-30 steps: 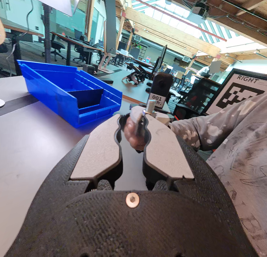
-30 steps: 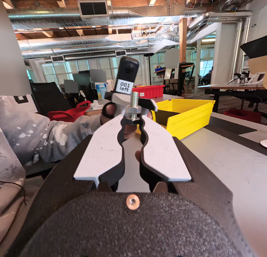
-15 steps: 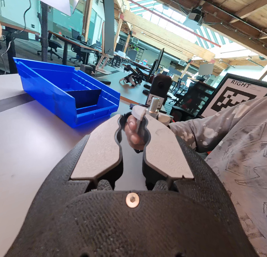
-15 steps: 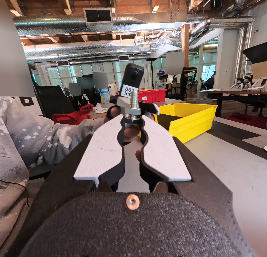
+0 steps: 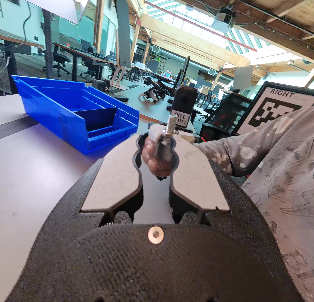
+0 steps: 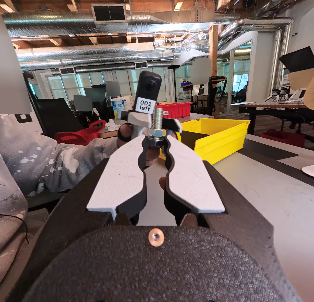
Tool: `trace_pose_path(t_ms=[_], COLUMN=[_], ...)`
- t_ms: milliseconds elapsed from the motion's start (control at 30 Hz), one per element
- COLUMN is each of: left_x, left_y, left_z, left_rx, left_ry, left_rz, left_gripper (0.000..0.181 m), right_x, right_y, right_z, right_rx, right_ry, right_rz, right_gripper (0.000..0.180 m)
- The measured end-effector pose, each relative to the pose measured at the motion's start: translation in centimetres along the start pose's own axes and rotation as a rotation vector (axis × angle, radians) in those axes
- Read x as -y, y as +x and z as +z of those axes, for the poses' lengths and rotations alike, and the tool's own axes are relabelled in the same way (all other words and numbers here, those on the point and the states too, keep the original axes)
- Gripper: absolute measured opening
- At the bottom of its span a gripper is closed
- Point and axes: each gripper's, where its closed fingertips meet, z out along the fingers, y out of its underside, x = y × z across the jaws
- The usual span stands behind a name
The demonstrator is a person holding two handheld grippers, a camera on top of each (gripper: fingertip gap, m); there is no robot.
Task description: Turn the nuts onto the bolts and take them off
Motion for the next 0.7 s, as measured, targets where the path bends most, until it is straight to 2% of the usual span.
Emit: trace_pose_path(t_ms=[167, 233, 300, 433, 500, 600, 700], left_x=[-0.9, -0.5, -0.4, 1.4, 2.3, 3.3, 3.3], left_y=[0.1, -1.7, -3.2, -4.6, -5.7, -7.6, -9.5], left_z=[0.8, 0.0, -1.1, -2.7, -4.0, -6.3, -8.4], left_rx=[0.017, 0.125, 0.203, 0.286, 0.37, 0.528, 0.673], left_ry=[-0.048, -0.035, -0.025, 0.063, 0.116, 0.218, 0.236], left_rz=[0.018, 0.028, 0.057, 0.073, 0.116, 0.176, 0.232], left_gripper=[0.036, 0.018, 0.018, 0.017, 0.012, 0.0, 0.0], right_x=[-0.5, 0.2, 1.1, 3.7, 5.2, 6.1, 4.8], right_y=[0.1, 0.1, 0.5, 5.9, 10.5, 18.8, 26.8], right_z=[0.2, -0.2, -0.5, -2.9, -5.2, -9.5, -13.6], right_rx=[-0.021, 0.011, -0.011, -0.247, -0.429, -0.723, -0.897], right_ry=[-0.028, -0.001, 0.008, -0.049, -0.166, -0.466, -0.789], right_rz=[-0.01, -0.004, -0.034, -0.123, -0.155, -0.24, -0.26], right_gripper=[0.018, 0.018, 0.018, 0.018, 0.018, 0.018, 0.018])
